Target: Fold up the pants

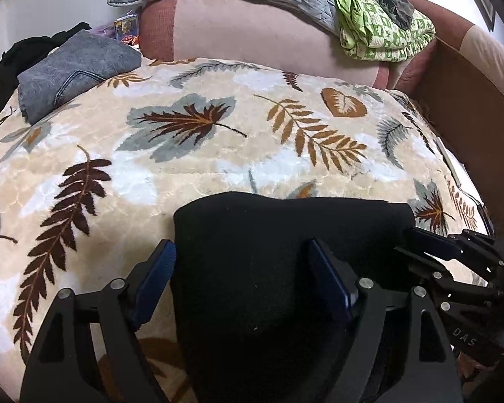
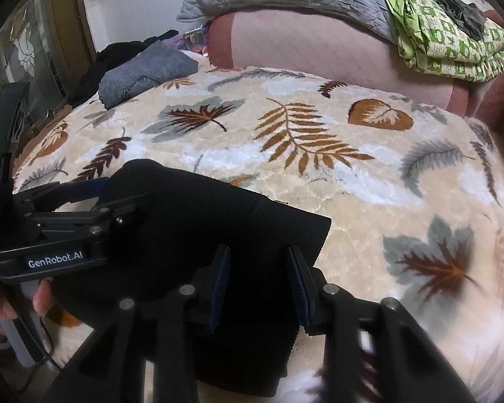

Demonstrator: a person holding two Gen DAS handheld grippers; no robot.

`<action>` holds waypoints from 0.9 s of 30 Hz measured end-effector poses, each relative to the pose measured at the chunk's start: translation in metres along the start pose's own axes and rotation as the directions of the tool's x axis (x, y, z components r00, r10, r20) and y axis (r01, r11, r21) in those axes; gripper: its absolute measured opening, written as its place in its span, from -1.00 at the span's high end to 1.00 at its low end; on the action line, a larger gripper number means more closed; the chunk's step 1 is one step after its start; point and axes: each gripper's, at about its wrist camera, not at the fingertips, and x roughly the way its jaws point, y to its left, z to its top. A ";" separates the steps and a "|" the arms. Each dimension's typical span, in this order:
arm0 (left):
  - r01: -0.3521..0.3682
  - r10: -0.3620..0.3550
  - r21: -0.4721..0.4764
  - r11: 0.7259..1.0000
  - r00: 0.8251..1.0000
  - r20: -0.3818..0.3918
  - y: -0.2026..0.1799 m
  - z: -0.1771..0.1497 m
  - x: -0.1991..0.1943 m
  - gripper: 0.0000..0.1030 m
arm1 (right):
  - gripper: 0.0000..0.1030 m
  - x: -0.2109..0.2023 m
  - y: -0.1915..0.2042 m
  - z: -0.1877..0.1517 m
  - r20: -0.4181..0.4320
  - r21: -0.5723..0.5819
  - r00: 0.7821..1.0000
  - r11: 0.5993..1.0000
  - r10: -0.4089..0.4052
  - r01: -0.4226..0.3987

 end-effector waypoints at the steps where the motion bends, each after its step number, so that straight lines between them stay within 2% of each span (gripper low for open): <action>1: 0.000 0.000 0.002 1.000 1.000 0.002 0.000 0.000 0.001 -0.60 | 0.31 0.000 -0.001 0.000 -0.002 0.002 1.000 1.000 0.002 -0.002; 21: 0.003 -0.003 0.005 1.000 1.000 0.007 0.001 -0.001 0.006 -0.71 | 0.20 0.010 -0.006 -0.002 -0.013 0.019 1.000 1.000 0.011 -0.011; 27: 0.004 -0.004 -0.008 1.000 1.000 -0.007 0.000 0.000 0.012 -0.79 | 0.04 0.011 -0.014 -0.004 -0.007 0.059 1.000 0.998 0.029 -0.029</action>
